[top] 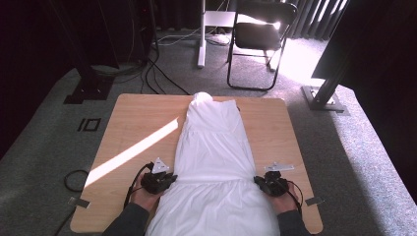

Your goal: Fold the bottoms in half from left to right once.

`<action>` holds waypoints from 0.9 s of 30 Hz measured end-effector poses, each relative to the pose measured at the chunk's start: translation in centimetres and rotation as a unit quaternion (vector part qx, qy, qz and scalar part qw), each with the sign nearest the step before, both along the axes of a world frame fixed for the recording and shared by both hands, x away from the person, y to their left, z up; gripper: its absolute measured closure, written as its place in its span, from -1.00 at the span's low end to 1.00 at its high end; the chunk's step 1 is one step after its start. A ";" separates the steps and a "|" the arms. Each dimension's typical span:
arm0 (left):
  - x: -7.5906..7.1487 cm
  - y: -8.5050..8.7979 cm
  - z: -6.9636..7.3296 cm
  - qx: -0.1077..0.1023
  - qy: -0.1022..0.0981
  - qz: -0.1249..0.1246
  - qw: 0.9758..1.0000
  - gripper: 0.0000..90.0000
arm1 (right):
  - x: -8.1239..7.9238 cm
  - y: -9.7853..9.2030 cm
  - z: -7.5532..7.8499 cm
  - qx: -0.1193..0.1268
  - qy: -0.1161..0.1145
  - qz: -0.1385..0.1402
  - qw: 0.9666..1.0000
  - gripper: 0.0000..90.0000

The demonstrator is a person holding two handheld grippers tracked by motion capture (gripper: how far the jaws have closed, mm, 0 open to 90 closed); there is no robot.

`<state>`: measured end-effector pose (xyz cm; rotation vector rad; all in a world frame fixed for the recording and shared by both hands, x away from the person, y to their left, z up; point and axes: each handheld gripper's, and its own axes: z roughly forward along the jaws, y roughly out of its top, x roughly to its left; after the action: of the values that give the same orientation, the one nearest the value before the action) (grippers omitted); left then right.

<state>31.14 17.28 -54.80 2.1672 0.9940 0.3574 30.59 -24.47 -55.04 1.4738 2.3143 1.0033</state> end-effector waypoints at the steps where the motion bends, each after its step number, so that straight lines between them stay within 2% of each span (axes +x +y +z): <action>1: 0.5 0.6 0.8 -0.018 -0.018 0.014 1.000 0.33 | 0.6 -0.3 0.8 0.003 -0.024 -0.006 1.000 0.37; 3: 1.2 1.0 1.6 -0.039 -0.025 0.024 0.999 0.24 | 1.5 -0.3 1.7 0.027 -0.043 -0.003 0.999 0.25; 4: 1.6 1.1 1.9 -0.042 -0.030 0.026 0.998 0.22 | 2.2 -0.1 2.3 0.023 -0.059 0.003 0.998 0.22; 5: 1.6 1.1 1.9 -0.042 -0.030 0.026 0.998 0.18 | 2.2 -0.1 2.3 0.023 -0.059 0.003 0.998 0.22; 6: 2.5 0.9 2.5 -0.039 -0.036 0.027 0.998 0.17 | 4.0 0.6 3.1 0.012 -0.085 0.011 0.996 0.20; 9: 3.3 0.5 2.6 -0.041 -0.037 0.027 0.998 0.16 | 7.5 1.9 3.4 0.014 -0.082 0.020 0.996 0.19; 10: 4.1 0.0 2.3 -0.041 -0.029 0.026 0.998 0.16 | 8.9 2.6 3.3 0.012 -0.079 0.022 0.997 0.19; 11: 4.1 0.0 2.3 -0.041 -0.029 0.026 0.998 0.14 | 8.9 2.6 3.3 0.012 -0.079 0.022 0.997 0.19; 12: 4.5 -0.4 1.9 -0.038 -0.024 0.021 0.999 0.14 | 10.6 3.5 2.8 0.007 -0.071 0.023 0.997 0.18; 13: 4.7 -0.6 1.7 -0.035 -0.021 0.018 0.999 0.14 | 11.5 4.0 2.5 0.002 -0.067 0.025 0.997 0.17; 16: 4.7 -1.2 1.2 -0.035 -0.017 0.013 0.999 0.12 | 13.2 5.2 1.7 -0.004 -0.060 0.031 0.998 0.17; 17: 4.7 -1.3 1.2 -0.035 -0.016 0.012 0.999 0.12 | 13.7 5.6 1.4 -0.013 -0.050 0.032 0.998 0.17; 18: 4.7 -1.4 1.1 -0.032 -0.015 0.010 0.999 0.11 | 14.0 5.8 1.2 -0.017 -0.048 0.035 0.998 0.30; 20: 4.6 -1.7 0.9 -0.034 -0.013 0.007 0.999 0.10 | 14.3 6.1 0.9 -0.021 -0.043 0.053 0.997 0.72; 22: 4.4 -1.9 0.8 -0.027 -0.014 -0.003 1.000 0.10 | 13.7 6.3 1.6 -0.045 -0.067 0.051 0.995 0.96; 23: 4.4 -1.9 0.8 -0.027 -0.014 -0.003 1.000 0.10 | 13.7 6.3 1.6 -0.045 -0.067 0.051 0.995 0.96; 24: 4.3 -2.2 0.6 -0.023 -0.013 -0.009 1.000 0.10 | 13.3 6.2 2.2 -0.038 -0.082 0.051 0.995 0.97; 25: 4.2 -2.4 0.4 -0.019 -0.012 -0.010 1.000 0.09 | 12.5 5.9 3.6 -0.032 -0.112 0.041 0.992 0.97; 27: 4.2 -2.6 0.0 -0.014 -0.007 -0.014 1.000 0.06 | 11.4 4.9 5.7 -0.020 -0.152 0.018 0.988 0.97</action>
<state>35.30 14.63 -54.76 2.1494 0.9540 0.3430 42.00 -19.54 -49.36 1.1725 2.1361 1.0981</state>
